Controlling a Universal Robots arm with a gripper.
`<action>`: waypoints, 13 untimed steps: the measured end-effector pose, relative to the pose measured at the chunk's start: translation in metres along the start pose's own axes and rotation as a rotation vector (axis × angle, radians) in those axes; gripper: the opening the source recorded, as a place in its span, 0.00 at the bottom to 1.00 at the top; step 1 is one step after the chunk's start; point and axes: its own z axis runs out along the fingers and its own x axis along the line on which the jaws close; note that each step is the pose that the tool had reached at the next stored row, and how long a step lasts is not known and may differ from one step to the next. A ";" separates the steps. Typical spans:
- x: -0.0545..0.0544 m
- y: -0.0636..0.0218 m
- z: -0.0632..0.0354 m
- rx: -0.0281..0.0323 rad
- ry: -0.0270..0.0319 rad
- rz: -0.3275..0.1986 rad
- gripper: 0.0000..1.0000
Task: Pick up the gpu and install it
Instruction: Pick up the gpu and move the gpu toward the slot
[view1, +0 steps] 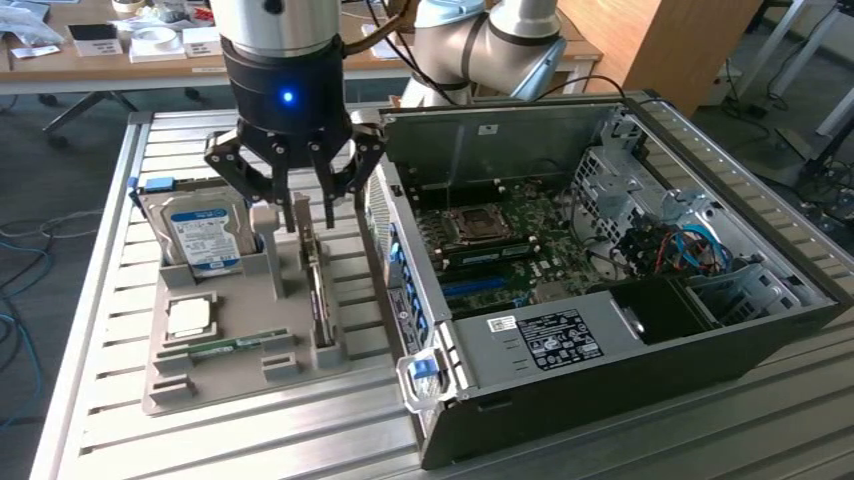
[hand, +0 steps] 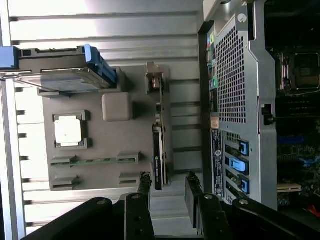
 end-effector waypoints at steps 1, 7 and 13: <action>0.000 -0.0001 0.0018 0.0000 0.0001 0.000 0.42; 0.000 -0.0006 0.0141 -0.0001 0.0000 0.000 0.42; 0.000 -0.0006 0.0158 -0.0008 0.0001 0.000 0.42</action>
